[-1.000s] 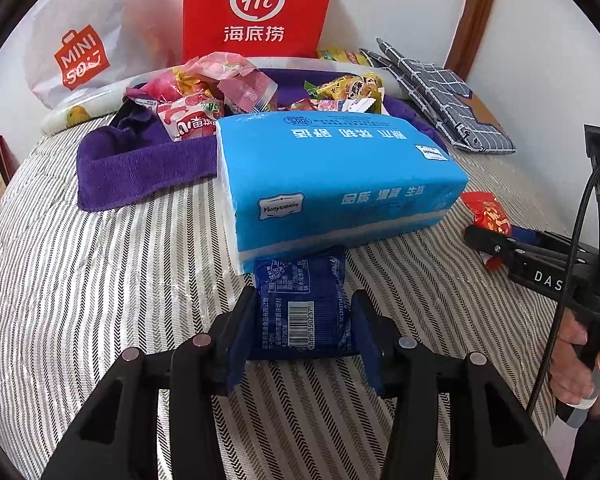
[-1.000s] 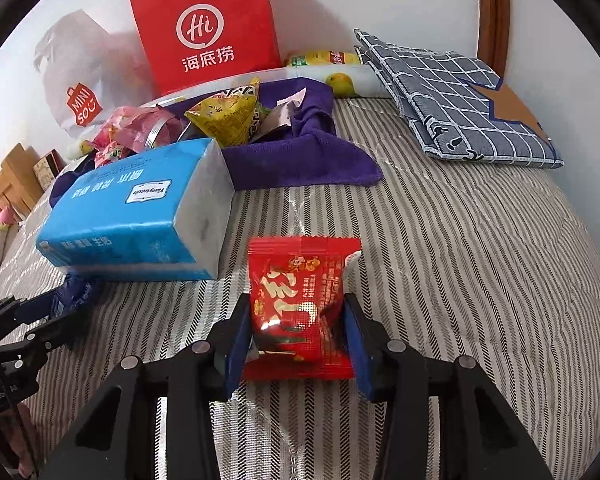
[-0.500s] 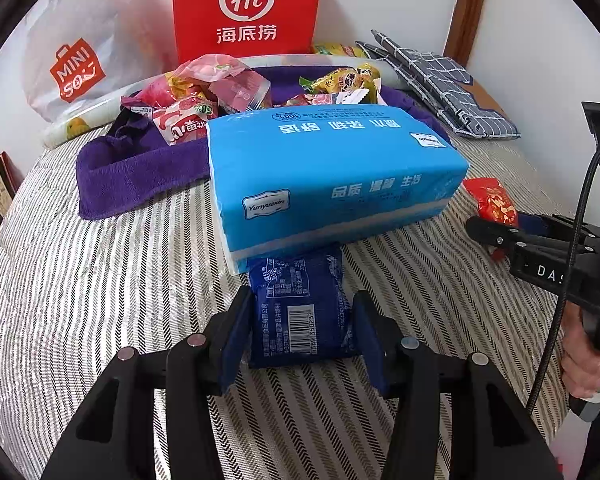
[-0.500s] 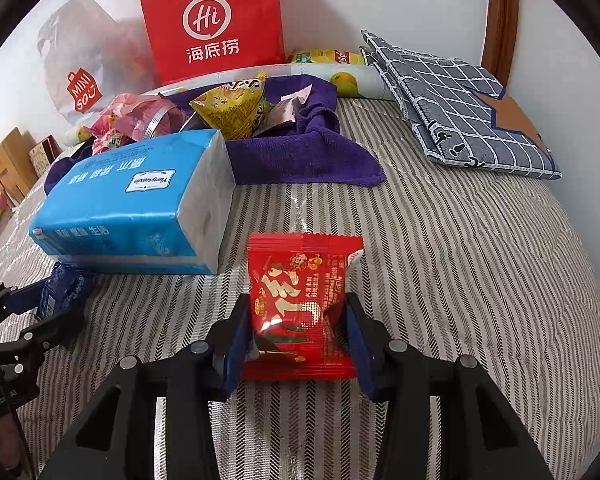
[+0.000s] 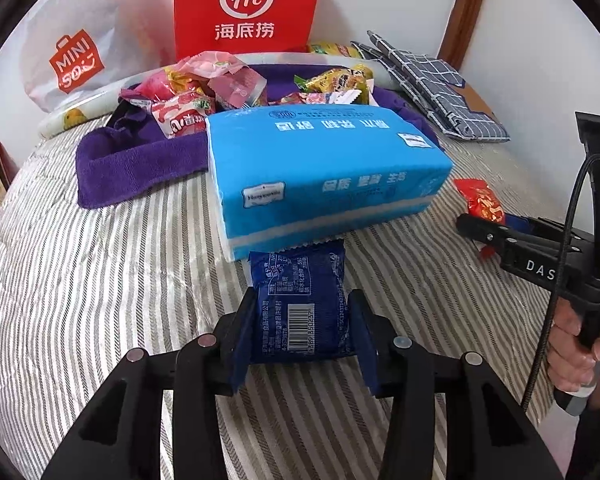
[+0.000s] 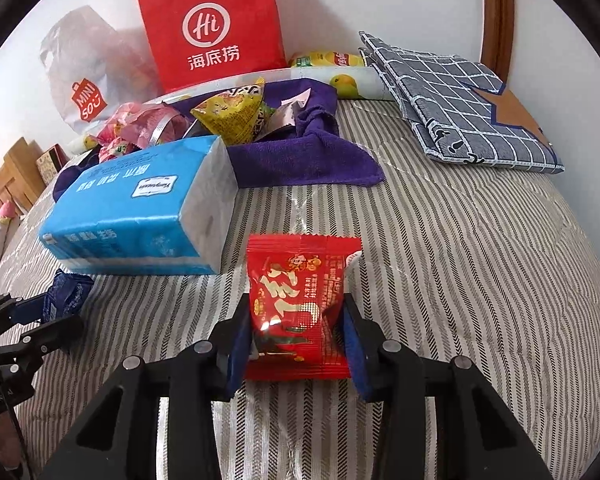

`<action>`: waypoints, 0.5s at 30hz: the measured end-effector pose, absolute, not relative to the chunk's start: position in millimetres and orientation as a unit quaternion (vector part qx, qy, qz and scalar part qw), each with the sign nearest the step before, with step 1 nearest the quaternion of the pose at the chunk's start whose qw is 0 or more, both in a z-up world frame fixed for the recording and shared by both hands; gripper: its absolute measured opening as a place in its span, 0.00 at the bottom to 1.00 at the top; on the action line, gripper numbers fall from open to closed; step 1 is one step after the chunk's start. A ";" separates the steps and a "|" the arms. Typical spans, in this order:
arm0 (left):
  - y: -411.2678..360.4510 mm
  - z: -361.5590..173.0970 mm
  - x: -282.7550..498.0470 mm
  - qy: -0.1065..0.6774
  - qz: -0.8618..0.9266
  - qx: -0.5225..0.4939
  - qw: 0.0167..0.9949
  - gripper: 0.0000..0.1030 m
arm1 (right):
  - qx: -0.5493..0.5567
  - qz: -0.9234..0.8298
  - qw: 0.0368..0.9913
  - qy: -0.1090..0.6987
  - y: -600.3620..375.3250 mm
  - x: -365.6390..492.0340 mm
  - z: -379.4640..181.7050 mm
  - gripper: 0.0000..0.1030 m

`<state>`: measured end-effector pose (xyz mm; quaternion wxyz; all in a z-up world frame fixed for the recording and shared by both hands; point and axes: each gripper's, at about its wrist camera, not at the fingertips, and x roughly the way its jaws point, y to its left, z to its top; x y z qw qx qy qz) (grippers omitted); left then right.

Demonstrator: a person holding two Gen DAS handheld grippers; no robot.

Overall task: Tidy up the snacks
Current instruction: 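Carry the blue packet with the left tool while the right tool carries the red packet over the towel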

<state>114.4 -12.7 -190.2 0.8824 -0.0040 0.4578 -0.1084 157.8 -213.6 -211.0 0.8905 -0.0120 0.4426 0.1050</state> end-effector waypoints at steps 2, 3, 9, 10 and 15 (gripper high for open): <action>-12.8 -188.4 110.6 0.458 -0.112 -0.003 0.882 0.42 | -0.015 0.108 0.890 0.442 -212.2 153.1 -208.6 0.38; -12.8 -187.5 109.2 0.457 -0.114 -0.004 0.882 0.42 | -0.012 0.111 0.891 0.441 -212.2 150.8 -206.9 0.38; -13.3 -175.7 101.3 0.451 -0.123 -0.014 0.884 0.42 | -0.013 0.118 0.897 0.426 -208.7 135.9 -186.3 0.38; -13.1 -172.8 99.8 0.449 -0.124 -0.015 0.885 0.42 | -0.015 0.120 0.899 0.420 -207.0 131.8 -180.7 0.38; -8.5 -160.9 94.5 0.450 -0.128 -0.033 0.883 0.42 | -0.022 0.130 0.906 0.403 -198.7 118.2 -162.4 0.38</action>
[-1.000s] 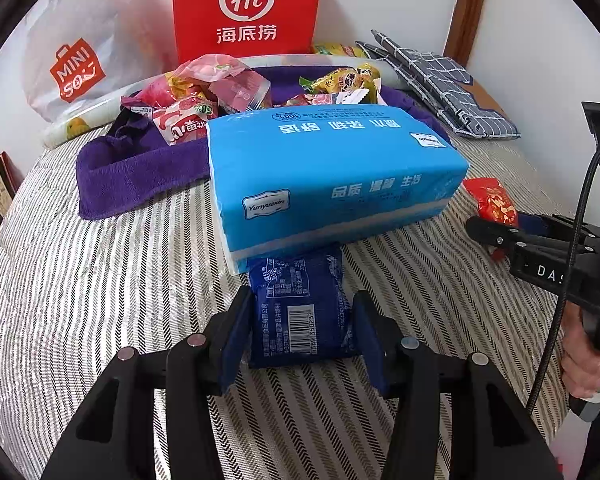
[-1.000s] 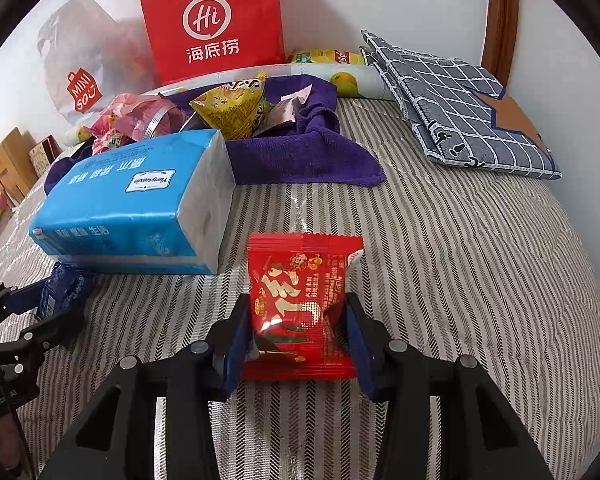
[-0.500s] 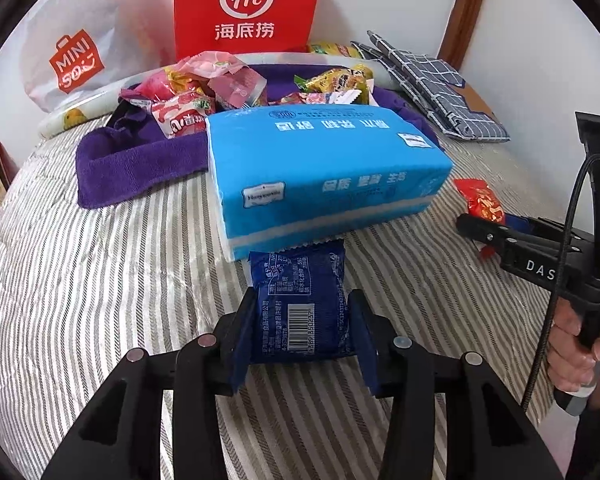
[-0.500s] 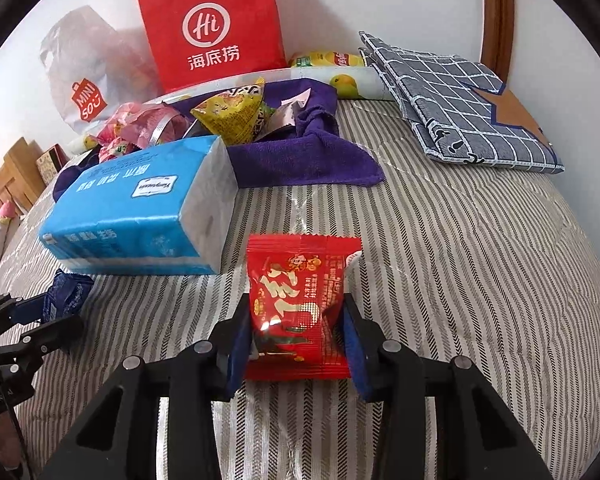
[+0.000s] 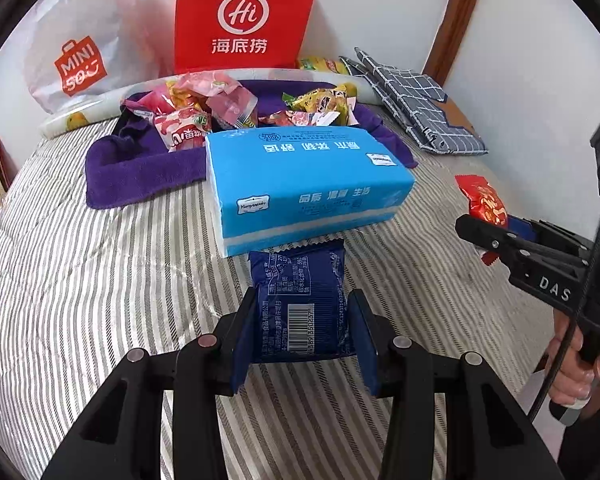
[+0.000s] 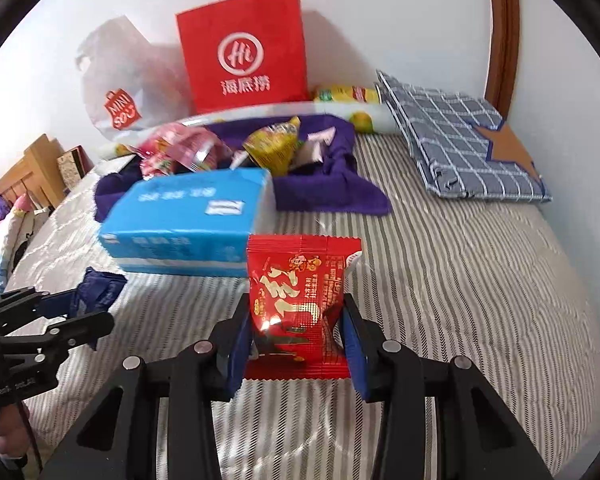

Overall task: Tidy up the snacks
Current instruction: 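Carry the blue packet with the left tool while the right tool carries the red packet over the towel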

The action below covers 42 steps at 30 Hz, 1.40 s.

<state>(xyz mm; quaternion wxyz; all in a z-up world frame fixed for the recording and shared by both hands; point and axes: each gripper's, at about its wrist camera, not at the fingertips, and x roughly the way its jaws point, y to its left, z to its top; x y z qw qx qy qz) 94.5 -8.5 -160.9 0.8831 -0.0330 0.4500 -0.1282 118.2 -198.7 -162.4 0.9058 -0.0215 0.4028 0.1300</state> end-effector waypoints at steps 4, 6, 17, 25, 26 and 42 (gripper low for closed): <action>-6.8 -149.1 88.9 0.446 -0.136 -0.046 0.884 0.42 | -0.026 0.141 0.909 0.391 -191.3 109.9 -150.2 0.39; -7.3 -141.7 84.9 0.440 -0.136 -0.043 0.887 0.42 | -0.026 0.145 0.910 0.387 -188.5 107.1 -145.5 0.39; -6.5 -108.1 79.4 0.425 -0.134 -0.049 0.894 0.42 | -0.035 0.160 0.917 0.363 -173.8 95.3 -119.6 0.39; -1.7 -89.6 82.8 0.414 -0.134 -0.053 0.899 0.42 | -0.035 0.158 0.922 0.351 -173.1 99.6 -101.4 0.39; -1.3 -87.4 83.6 0.413 -0.134 -0.053 0.899 0.42 | -0.035 0.158 0.923 0.349 -172.9 100.5 -98.6 0.39; 16.6 -62.3 123.5 0.407 -0.111 -0.073 0.904 0.42 | -0.027 0.162 0.927 0.338 -174.8 139.4 -75.4 0.39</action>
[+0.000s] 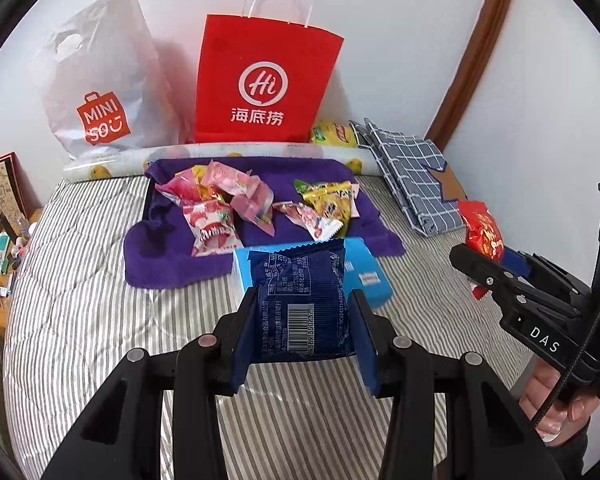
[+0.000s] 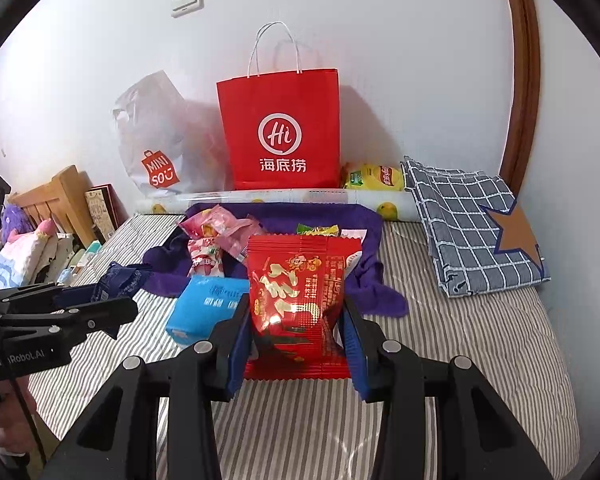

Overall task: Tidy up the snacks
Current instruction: 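Carry the blue packet with the left tool while the right tool carries the red packet over the towel, then open both tools to drop the blue and red packets onto the towel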

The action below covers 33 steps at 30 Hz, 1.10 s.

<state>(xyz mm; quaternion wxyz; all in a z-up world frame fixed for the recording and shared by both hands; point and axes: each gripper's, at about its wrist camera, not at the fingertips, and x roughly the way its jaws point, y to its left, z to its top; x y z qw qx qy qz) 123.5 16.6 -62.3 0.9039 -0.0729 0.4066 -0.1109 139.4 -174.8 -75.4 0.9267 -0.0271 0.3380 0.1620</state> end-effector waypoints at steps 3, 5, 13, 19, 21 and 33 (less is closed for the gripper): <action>19.6 -61.3 134.3 0.407 -0.108 -0.073 0.904 0.42 | -0.028 0.161 0.927 0.339 -175.8 149.9 -75.1 0.39; 21.8 -61.1 141.6 0.407 -0.106 -0.072 0.904 0.42 | -0.027 0.161 0.927 0.338 -177.0 158.7 -74.6 0.39; 36.9 -62.6 171.9 0.412 -0.094 -0.077 0.903 0.42 | -0.028 0.155 0.927 0.340 -179.6 193.9 -75.3 0.39; 56.5 -67.7 195.6 0.420 -0.082 -0.096 0.899 0.42 | -0.031 0.153 0.927 0.341 -179.2 220.5 -77.8 0.39; 59.5 -70.3 202.6 0.421 -0.076 -0.094 0.899 0.42 | -0.031 0.153 0.926 0.343 -178.1 228.1 -80.1 0.39; 73.9 -92.9 245.5 0.442 -0.056 -0.089 0.891 0.42 | -0.028 0.150 0.920 0.361 -169.3 280.5 -100.9 0.39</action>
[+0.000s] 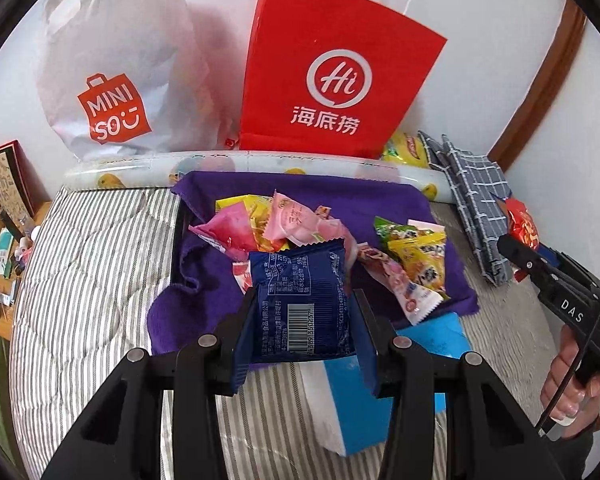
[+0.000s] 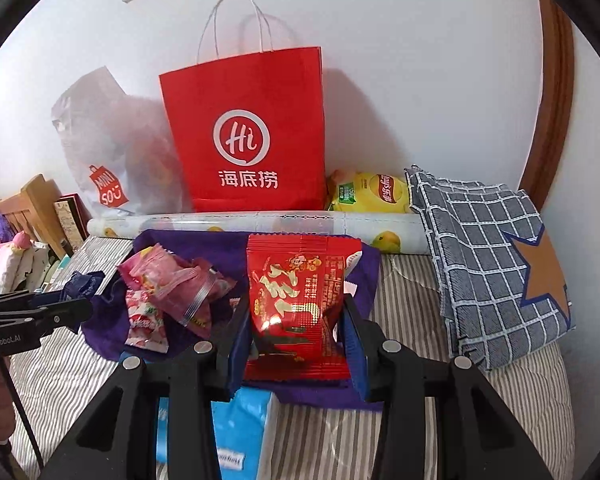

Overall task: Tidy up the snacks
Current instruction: 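Open both tools to drop the blue and red packets onto the towel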

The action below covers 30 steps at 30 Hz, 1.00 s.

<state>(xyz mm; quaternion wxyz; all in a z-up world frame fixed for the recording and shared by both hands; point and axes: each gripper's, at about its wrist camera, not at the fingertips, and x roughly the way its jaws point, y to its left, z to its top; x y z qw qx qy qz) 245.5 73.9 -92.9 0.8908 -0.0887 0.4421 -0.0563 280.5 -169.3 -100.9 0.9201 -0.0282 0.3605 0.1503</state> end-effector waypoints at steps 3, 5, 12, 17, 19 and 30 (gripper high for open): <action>76.5 -98.1 254.8 0.445 -0.054 -0.087 0.890 0.42 | -0.024 0.149 0.918 0.367 -167.5 293.1 -105.6 0.39; 78.7 -101.9 261.6 0.447 -0.054 -0.090 0.888 0.42 | -0.022 0.151 0.916 0.371 -165.4 301.7 -108.5 0.39; 81.7 -117.1 281.5 0.458 -0.058 -0.092 0.882 0.42 | -0.023 0.159 0.911 0.381 -151.2 327.8 -118.4 0.39; 81.8 -129.7 294.6 0.464 -0.059 -0.090 0.879 0.42 | -0.030 0.165 0.902 0.397 -136.8 345.5 -132.6 0.39; 81.5 -133.4 298.8 0.466 -0.059 -0.090 0.878 0.43 | -0.032 0.166 0.900 0.401 -133.5 349.3 -136.6 0.39; 83.6 -143.8 312.7 0.471 -0.060 -0.097 0.875 0.44 | -0.051 0.162 0.888 0.428 -121.1 364.9 -154.6 0.41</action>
